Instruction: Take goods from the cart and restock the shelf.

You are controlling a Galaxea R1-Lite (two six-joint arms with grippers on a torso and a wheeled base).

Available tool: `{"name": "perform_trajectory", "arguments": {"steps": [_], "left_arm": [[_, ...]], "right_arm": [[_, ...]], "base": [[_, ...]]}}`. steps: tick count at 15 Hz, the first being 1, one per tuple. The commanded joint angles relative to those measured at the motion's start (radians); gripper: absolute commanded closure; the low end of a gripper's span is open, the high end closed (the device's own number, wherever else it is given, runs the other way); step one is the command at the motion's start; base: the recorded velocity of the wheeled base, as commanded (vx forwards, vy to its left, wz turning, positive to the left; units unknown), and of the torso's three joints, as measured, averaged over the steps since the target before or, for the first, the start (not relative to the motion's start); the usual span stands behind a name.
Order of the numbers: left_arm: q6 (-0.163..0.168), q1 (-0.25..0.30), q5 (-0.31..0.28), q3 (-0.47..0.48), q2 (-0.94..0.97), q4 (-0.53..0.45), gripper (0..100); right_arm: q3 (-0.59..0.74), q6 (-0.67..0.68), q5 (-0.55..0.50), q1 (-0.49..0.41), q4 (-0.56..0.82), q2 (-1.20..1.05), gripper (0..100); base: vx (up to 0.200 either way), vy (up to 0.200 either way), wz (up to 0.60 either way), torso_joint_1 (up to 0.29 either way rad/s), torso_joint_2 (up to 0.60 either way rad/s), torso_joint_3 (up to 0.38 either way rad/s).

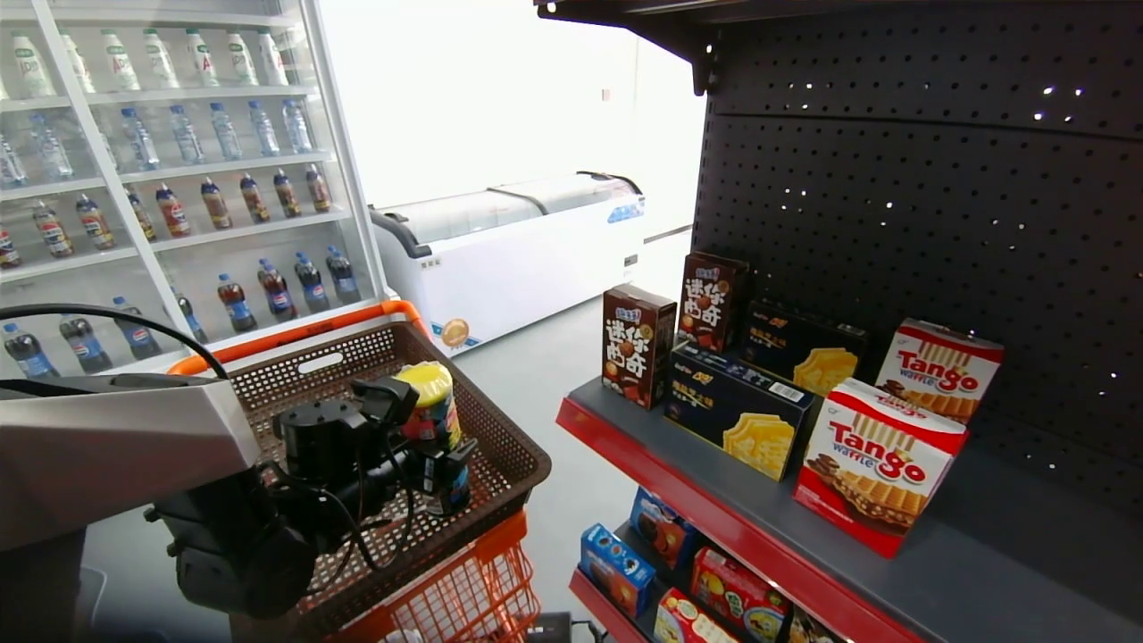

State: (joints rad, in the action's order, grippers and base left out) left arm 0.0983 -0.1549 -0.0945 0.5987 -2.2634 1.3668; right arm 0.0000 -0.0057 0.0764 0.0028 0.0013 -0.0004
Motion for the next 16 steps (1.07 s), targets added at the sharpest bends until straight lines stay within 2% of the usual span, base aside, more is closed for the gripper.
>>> {"name": "perform_trajectory", "arguments": {"steps": [1,2,4,5,7,8,9,10,12,13,16], "left_arm": [[0.000,-0.003,-0.001,0.013,-0.027,0.014,0],[0.000,-0.003,-0.001,0.023,-0.030,0.017,100],[0.004,-0.005,0.007,0.044,-0.033,0.020,100],[0.020,-0.003,0.009,0.046,-0.033,-0.002,100],[0.087,-0.002,0.012,0.039,-0.025,-0.041,100],[0.092,-0.002,0.013,0.047,0.005,-0.055,100],[0.090,-0.002,0.012,0.058,0.038,-0.083,100],[0.086,-0.005,0.007,0.090,0.102,-0.163,100],[0.087,-0.006,-0.024,0.135,0.205,-0.270,100],[0.086,-0.026,-0.054,0.173,0.280,-0.354,100],[0.050,-0.075,-0.085,0.207,0.412,-0.469,100]], "right_arm": [[0.000,0.000,0.000,0.000,-0.001,0.000,0],[0.000,0.000,0.000,0.000,0.000,0.000,0],[0.000,0.000,0.002,0.000,0.000,0.000,0],[0.000,0.000,0.002,0.000,0.000,0.000,0],[0.000,0.000,0.002,0.000,0.000,0.000,0],[0.000,0.000,0.000,0.000,0.000,0.000,0],[0.000,0.000,0.002,0.000,0.000,0.000,0],[0.000,0.000,0.002,0.000,-0.001,0.000,0],[0.000,0.000,0.000,0.000,0.000,0.000,0],[0.000,0.000,0.002,0.000,0.000,0.000,0],[0.000,0.000,0.000,0.000,-0.001,0.000,0]], "base": [[0.000,0.000,0.00,0.000,0.00,0.000],[0.000,0.000,0.00,0.000,0.00,0.000],[0.000,0.000,0.00,0.000,0.00,0.000],[0.000,0.000,0.00,0.000,0.00,0.000],[0.000,0.000,0.00,0.000,0.00,0.000],[0.000,0.000,0.00,0.000,0.00,0.000],[0.000,0.000,0.00,0.000,0.00,0.000],[0.000,0.000,0.00,0.000,0.00,0.000],[0.000,0.000,0.00,0.000,0.00,0.000],[0.000,0.000,0.00,0.000,0.00,0.000],[0.000,0.000,0.00,0.000,0.00,0.000]]}}
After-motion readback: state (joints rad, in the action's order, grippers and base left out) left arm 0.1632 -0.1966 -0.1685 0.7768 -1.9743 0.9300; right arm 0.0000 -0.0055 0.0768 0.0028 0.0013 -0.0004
